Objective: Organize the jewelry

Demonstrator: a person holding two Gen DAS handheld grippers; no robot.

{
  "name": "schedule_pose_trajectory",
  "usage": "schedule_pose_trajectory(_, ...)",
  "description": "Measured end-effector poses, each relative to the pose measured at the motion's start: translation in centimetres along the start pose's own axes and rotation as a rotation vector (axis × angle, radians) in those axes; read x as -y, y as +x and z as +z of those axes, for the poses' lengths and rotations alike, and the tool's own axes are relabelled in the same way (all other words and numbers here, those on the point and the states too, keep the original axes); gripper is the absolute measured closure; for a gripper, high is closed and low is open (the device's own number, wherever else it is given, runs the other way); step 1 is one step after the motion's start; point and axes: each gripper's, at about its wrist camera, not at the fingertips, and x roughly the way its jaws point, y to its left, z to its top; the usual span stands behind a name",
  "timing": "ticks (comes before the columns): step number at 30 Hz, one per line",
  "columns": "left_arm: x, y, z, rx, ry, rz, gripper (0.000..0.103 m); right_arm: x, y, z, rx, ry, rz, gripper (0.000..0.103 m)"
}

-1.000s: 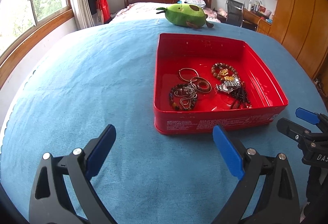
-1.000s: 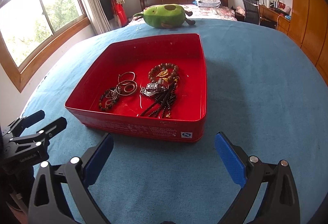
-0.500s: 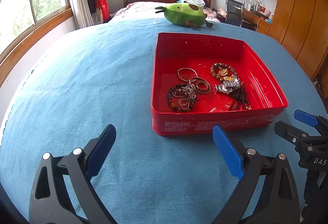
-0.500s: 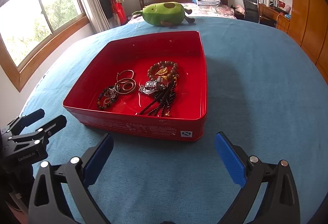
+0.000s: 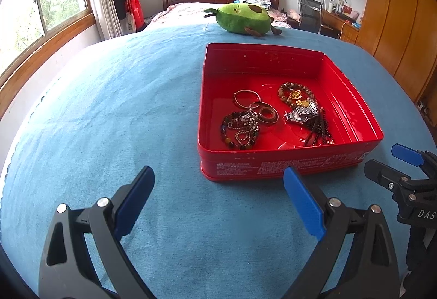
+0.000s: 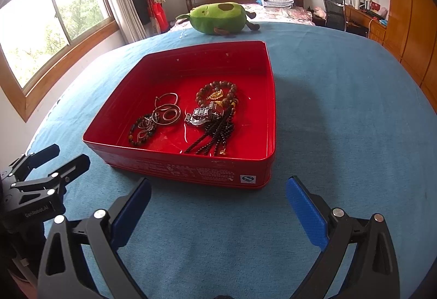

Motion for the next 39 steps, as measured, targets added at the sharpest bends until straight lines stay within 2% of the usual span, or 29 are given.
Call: schedule_pose_trajectory(39, 0.06, 0.41, -0.02, -0.018, 0.005, -0.006, 0.008, 0.06, 0.31, -0.14, -0.007, -0.003, -0.006, 0.004)
